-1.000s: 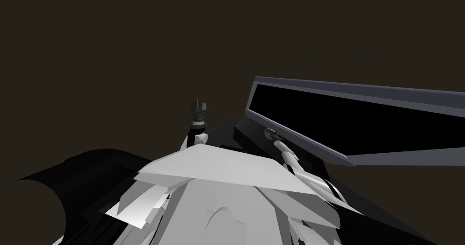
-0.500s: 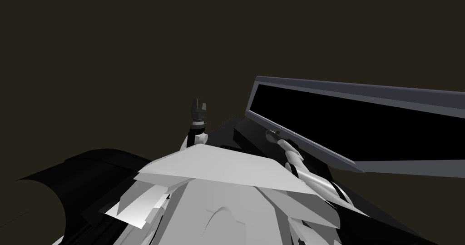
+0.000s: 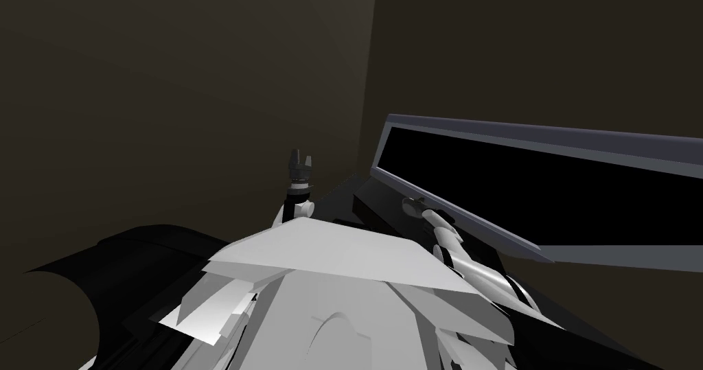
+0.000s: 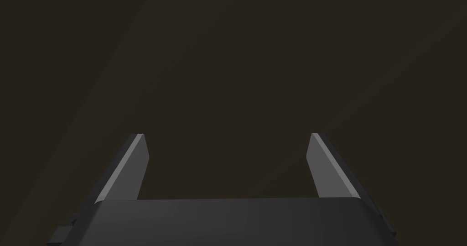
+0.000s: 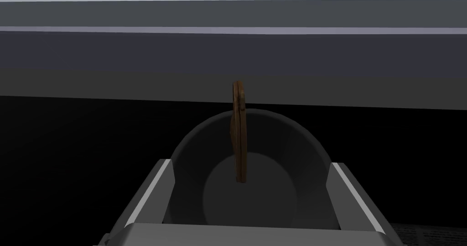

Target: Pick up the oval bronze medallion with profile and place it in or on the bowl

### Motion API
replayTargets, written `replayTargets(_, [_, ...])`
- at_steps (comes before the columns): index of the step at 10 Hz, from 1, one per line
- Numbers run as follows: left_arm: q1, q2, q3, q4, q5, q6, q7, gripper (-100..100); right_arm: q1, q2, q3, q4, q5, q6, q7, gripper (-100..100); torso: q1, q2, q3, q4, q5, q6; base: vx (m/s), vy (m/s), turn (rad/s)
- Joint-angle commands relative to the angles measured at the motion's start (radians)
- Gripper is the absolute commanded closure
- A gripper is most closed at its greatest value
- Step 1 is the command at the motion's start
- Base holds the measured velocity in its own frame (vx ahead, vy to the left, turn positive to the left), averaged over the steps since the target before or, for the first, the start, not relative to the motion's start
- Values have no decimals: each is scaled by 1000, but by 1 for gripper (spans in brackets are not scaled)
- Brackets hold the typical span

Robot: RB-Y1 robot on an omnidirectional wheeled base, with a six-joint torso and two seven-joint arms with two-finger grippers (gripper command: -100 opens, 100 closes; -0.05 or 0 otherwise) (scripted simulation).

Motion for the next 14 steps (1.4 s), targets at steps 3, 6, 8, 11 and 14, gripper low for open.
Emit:
replayTargets(3, [0,0,0,0,0,0,0,0,0,0,0,0,0,0,0,0,0,0,0,0,0,0,0,0,0])
replayTargets(6, [0,0,0,0,0,0,0,0,-17,-54,1,-17,-5,56,-25,-100,3,2,1,0,1,0,-31,51,14])
replayTargets(8, [0,0,0,0,0,0,0,0,-21,-68,1,-22,-7,70,-31,-100,4,2,1,1,1,0,-25,46,8])
replayTargets(11, [0,0,0,0,0,0,0,0,-42,-136,3,-43,-14,139,-62,-100,3,2,1,0,1,0,-28,51,20])
replayTargets(14, [0,0,0,0,0,0,0,0,-45,-125,8,-26,-21,120,-51,0,1,1,1,0,0,0,-7,12,-1])
